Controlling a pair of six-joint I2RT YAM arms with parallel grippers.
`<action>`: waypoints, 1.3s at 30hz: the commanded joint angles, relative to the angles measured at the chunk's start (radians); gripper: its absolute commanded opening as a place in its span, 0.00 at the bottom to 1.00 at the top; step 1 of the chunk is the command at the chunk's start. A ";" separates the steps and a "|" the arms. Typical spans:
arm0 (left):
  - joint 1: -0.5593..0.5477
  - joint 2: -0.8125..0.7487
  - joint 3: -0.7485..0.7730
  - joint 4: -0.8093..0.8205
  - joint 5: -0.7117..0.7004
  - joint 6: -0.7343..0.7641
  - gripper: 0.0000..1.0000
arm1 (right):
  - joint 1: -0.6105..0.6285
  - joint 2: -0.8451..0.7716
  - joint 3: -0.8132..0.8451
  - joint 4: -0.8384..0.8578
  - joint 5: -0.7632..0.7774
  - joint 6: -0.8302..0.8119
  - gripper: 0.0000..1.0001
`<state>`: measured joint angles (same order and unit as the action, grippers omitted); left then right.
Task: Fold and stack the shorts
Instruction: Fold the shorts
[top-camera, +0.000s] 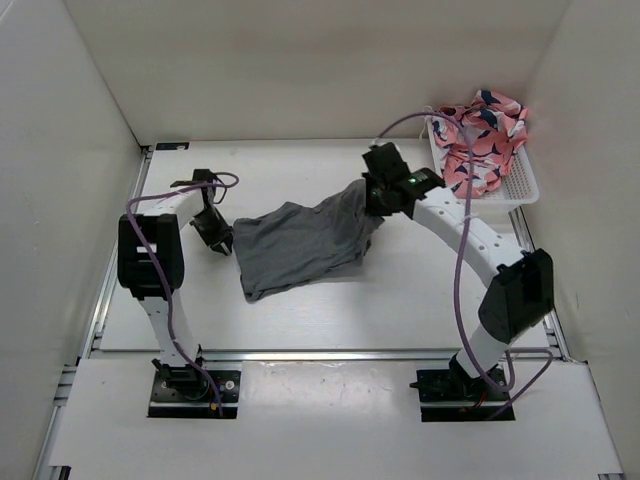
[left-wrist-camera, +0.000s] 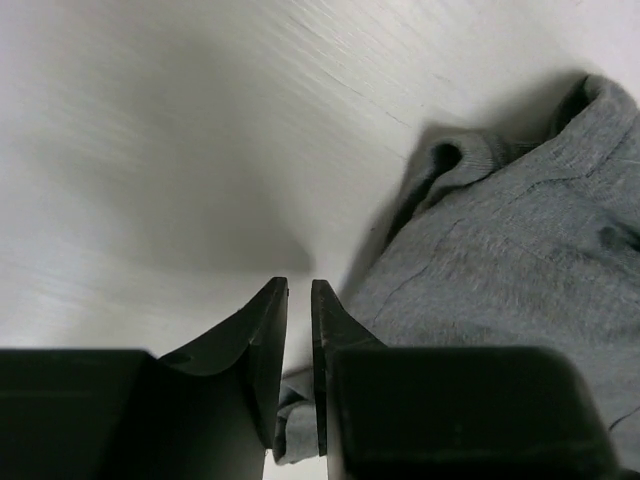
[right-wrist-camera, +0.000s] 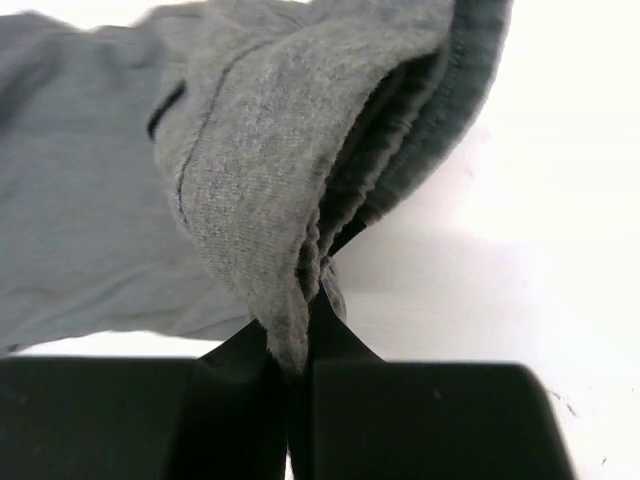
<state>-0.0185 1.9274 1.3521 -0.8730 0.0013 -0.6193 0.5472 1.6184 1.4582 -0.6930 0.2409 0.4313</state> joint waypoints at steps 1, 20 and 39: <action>-0.034 0.030 0.015 0.035 0.043 -0.005 0.27 | 0.120 0.081 0.155 -0.077 0.116 -0.045 0.00; -0.003 -0.010 0.019 0.035 0.043 -0.005 0.30 | 0.530 0.630 0.847 -0.263 0.238 -0.121 0.00; -0.027 -0.261 0.219 -0.147 0.022 0.136 0.78 | 0.357 -0.008 0.071 0.081 -0.038 0.045 0.77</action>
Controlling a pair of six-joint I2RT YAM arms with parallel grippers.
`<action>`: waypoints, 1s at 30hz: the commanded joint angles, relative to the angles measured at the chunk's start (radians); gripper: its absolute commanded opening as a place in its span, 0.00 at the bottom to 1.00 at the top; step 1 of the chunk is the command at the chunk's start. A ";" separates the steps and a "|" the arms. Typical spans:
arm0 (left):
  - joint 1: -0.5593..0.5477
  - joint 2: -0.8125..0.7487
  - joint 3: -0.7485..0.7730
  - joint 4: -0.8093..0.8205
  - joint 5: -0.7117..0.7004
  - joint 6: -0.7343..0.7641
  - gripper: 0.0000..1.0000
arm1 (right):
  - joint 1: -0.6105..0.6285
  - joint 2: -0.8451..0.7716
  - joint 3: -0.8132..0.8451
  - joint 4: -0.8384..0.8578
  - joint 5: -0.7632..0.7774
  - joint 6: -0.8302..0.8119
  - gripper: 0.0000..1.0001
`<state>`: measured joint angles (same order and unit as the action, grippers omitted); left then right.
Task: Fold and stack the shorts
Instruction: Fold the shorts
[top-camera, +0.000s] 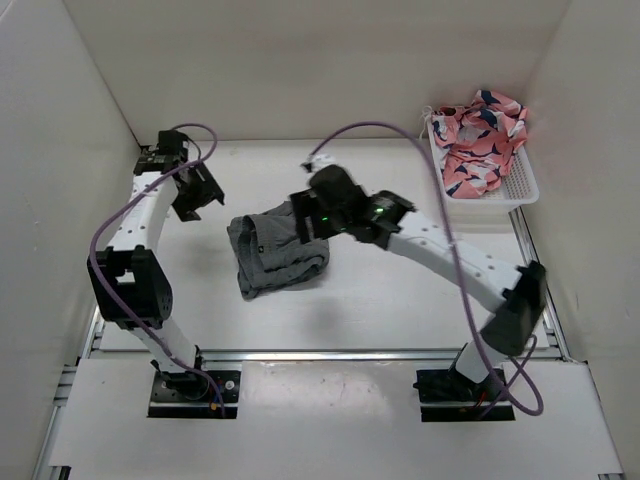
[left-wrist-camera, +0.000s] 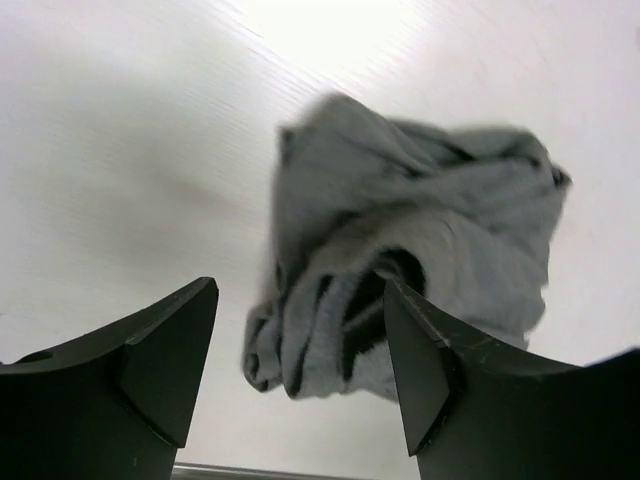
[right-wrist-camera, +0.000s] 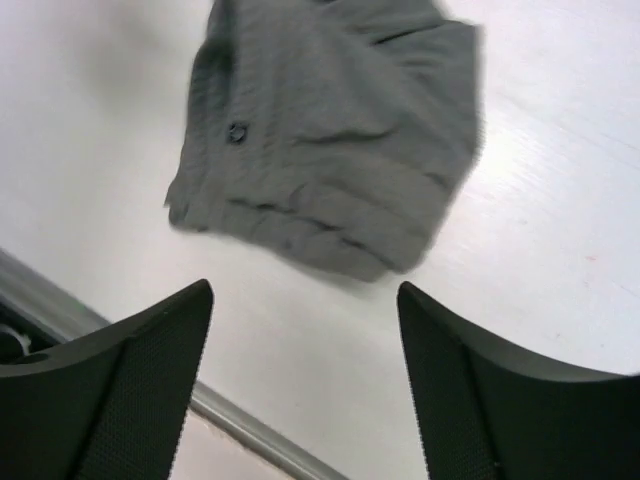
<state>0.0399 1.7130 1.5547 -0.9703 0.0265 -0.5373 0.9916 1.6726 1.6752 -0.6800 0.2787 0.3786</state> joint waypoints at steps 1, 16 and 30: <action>-0.112 -0.047 0.005 -0.050 -0.004 0.068 0.78 | -0.146 -0.086 -0.190 0.080 -0.111 0.114 0.77; -0.279 0.210 -0.016 0.028 0.101 0.068 0.89 | -0.360 0.055 -0.494 0.390 -0.645 0.313 1.00; -0.215 0.137 0.073 -0.045 0.107 0.048 0.10 | -0.364 0.171 -0.365 0.329 -0.584 0.192 0.87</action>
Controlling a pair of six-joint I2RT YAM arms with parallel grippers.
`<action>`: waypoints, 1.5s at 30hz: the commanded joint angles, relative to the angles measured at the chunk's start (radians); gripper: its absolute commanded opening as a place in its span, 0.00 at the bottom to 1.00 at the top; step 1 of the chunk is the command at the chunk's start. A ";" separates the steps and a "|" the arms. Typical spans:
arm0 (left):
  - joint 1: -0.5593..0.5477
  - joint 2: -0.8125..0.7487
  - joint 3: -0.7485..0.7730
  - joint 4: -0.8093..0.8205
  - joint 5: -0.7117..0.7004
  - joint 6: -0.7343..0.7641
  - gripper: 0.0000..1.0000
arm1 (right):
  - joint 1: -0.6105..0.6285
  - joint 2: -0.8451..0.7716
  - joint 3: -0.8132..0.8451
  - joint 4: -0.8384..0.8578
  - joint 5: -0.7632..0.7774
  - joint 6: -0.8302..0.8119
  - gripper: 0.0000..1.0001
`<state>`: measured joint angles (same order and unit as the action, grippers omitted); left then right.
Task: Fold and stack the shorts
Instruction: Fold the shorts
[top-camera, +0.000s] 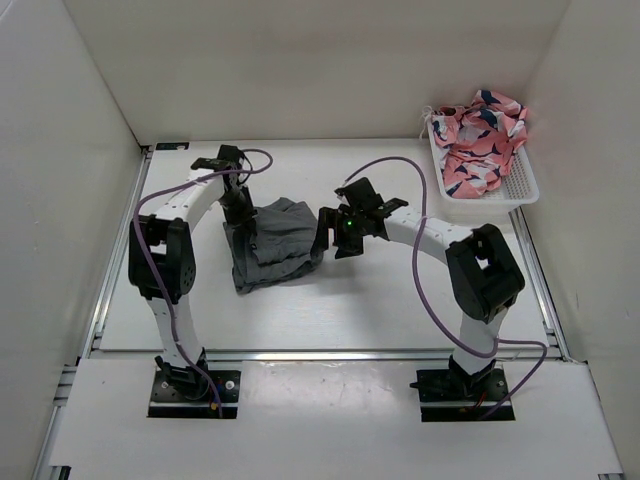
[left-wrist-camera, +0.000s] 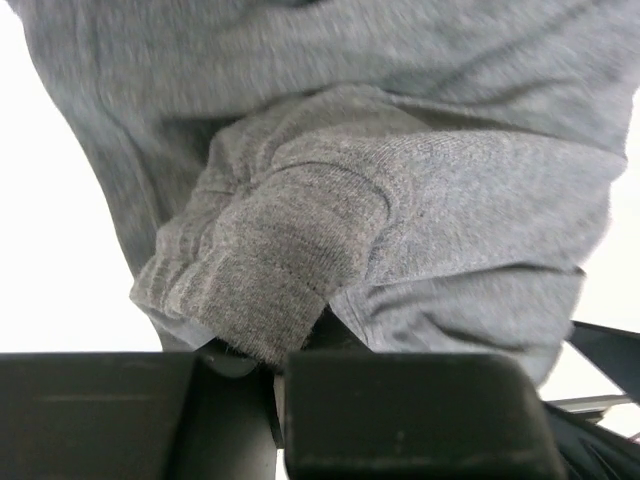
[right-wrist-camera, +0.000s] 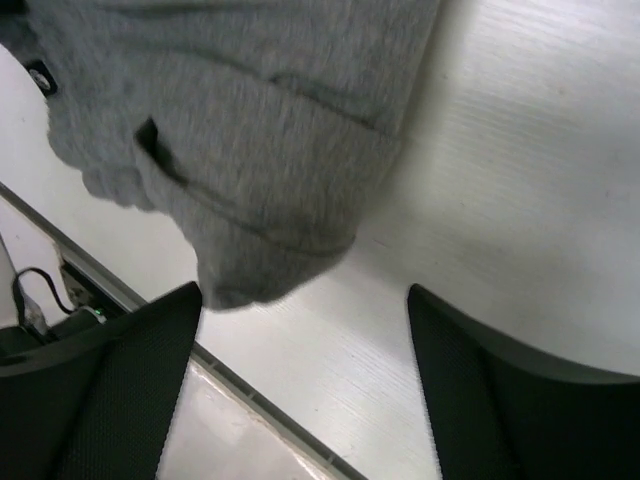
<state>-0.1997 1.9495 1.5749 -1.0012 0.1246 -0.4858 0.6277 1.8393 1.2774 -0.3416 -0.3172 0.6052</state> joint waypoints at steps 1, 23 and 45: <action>0.025 -0.100 0.053 -0.014 0.020 -0.004 0.10 | 0.000 0.021 0.033 0.001 0.000 -0.035 0.80; 0.025 -0.081 0.100 -0.054 0.060 0.016 0.10 | 0.058 0.213 0.212 0.172 0.111 0.039 0.00; 0.007 -0.156 -0.013 -0.044 0.188 0.098 0.10 | 0.049 -0.285 -0.308 0.081 0.514 0.077 0.00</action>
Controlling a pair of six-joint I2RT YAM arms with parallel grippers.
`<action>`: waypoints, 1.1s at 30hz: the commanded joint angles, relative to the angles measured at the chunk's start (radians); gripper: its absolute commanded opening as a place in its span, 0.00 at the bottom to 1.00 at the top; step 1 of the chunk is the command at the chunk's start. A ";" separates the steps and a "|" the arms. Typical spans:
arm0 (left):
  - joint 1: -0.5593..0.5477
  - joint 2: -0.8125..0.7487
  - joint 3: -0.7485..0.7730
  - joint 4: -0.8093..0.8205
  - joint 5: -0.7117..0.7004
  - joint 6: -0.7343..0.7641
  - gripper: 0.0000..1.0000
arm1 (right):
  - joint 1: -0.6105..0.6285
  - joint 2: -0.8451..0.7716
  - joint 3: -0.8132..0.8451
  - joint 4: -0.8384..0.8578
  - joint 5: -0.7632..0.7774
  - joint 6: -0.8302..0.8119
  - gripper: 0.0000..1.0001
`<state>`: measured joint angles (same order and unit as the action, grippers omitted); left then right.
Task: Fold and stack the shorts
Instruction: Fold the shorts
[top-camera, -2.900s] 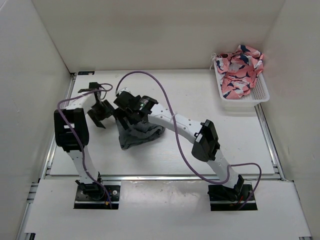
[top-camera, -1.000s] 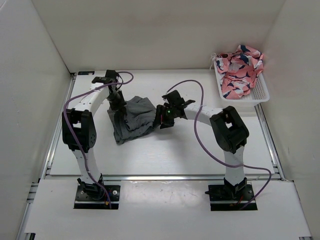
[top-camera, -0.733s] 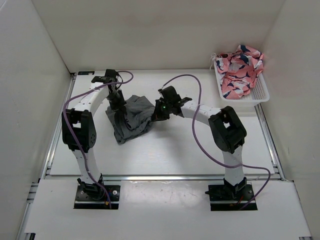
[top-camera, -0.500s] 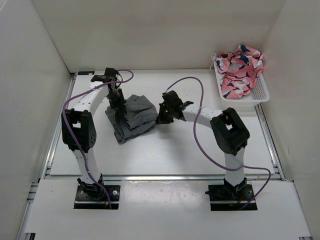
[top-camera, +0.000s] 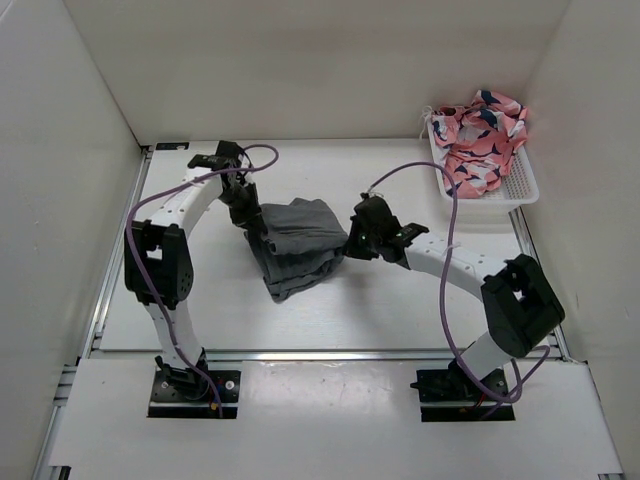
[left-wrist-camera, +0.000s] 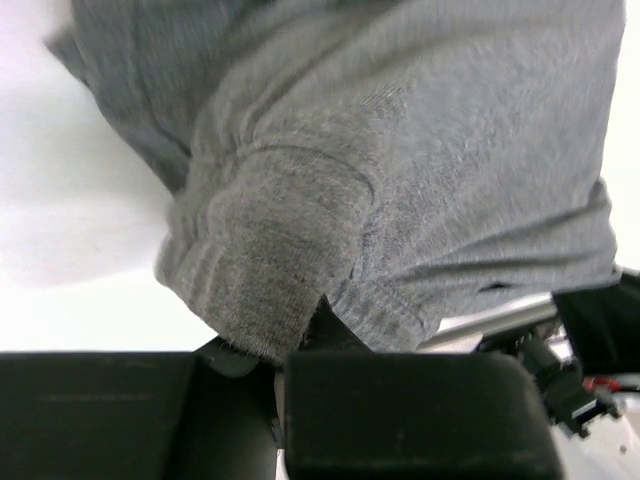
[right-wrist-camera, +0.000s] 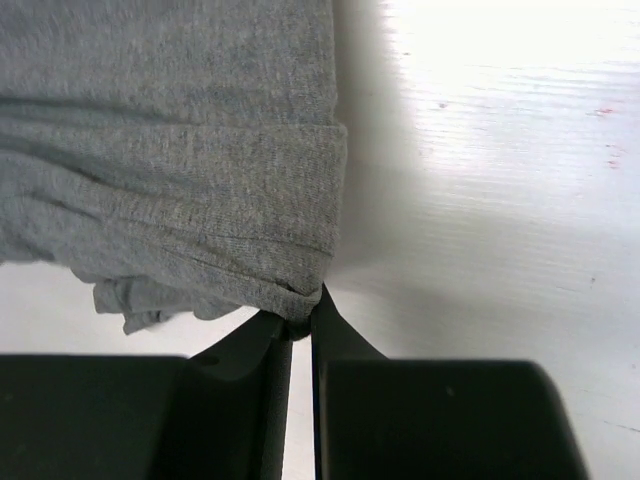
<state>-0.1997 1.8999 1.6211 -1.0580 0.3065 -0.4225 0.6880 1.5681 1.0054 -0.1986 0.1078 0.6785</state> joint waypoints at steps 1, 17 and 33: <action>0.006 -0.107 -0.091 0.027 0.006 0.034 0.10 | -0.012 -0.002 -0.036 -0.062 0.089 0.004 0.00; 0.005 -0.027 -0.172 0.093 0.000 0.034 0.10 | 0.007 -0.037 0.229 -0.255 0.014 -0.134 0.39; 0.005 -0.067 -0.216 0.093 -0.043 0.014 0.75 | 0.007 0.374 0.314 -0.185 -0.091 -0.028 0.59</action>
<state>-0.2001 1.8908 1.4143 -0.9668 0.2775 -0.4095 0.6907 1.9503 1.3281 -0.3851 0.0101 0.6258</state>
